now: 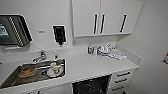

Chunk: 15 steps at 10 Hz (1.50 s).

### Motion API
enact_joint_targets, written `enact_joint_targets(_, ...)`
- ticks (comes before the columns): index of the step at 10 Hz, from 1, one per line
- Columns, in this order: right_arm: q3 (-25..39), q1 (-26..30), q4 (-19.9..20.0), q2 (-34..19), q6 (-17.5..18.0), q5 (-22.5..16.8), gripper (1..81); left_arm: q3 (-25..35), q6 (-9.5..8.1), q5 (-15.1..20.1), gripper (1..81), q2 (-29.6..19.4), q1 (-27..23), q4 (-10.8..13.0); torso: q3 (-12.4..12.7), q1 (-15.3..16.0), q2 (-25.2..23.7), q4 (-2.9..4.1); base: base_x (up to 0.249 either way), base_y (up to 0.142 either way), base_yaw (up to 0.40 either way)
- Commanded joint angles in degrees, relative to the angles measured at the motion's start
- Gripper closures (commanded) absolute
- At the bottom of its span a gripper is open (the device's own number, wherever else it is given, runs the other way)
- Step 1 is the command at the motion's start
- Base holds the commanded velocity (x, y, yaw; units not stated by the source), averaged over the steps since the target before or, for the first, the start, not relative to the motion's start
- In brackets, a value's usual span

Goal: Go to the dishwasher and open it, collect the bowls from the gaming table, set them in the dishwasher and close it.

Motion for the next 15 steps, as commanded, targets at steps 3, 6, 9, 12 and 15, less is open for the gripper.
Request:
enact_joint_targets(3, 1.4, 1.6, -1.6, 0.2, -1.1, -3.4, 81.1, 11.3, -0.42, 7.5, 81.1, -10.2, -13.9, 0.8, -2.3, 0.0, 0.0, 0.0, 0.0, 0.0, 0.0)
enact_joint_targets(6, 1.2, 1.6, -1.6, 0.4, -1.1, -3.4, 81.1, 17.4, -0.42, 16.4, 81.1, -12.3, -20.9, 0.6, -5.5, 0.0, 0.0, 0.0, 0.0, 0.0, 0.0)
enact_joint_targets(9, 1.1, 1.7, -1.6, 0.5, -1.1, -3.5, 81.1, 22.4, -0.5, 23.6, 81.1, -12.0, -27.3, 0.4, -8.9, 0.1, 0.1, 0.0, 0.0, 0.0, 0.0)
enact_joint_targets(12, 1.1, 1.9, -1.6, 0.5, -1.1, -3.5, 81.1, 29.7, -1.47, 34.4, 81.1, -9.6, -36.5, 0.5, -11.9, 0.1, 0.1, 0.0, 0.0, 0.0, 0.0)
enact_joint_targets(15, 1.1, 1.9, -1.6, 0.6, -1.1, -3.4, 81.1, 36.1, -2.17, 48.2, 81.1, -3.8, -46.1, 0.6, -12.0, 0.2, 0.2, 0.0, 0.0, 0.0, 0.0)
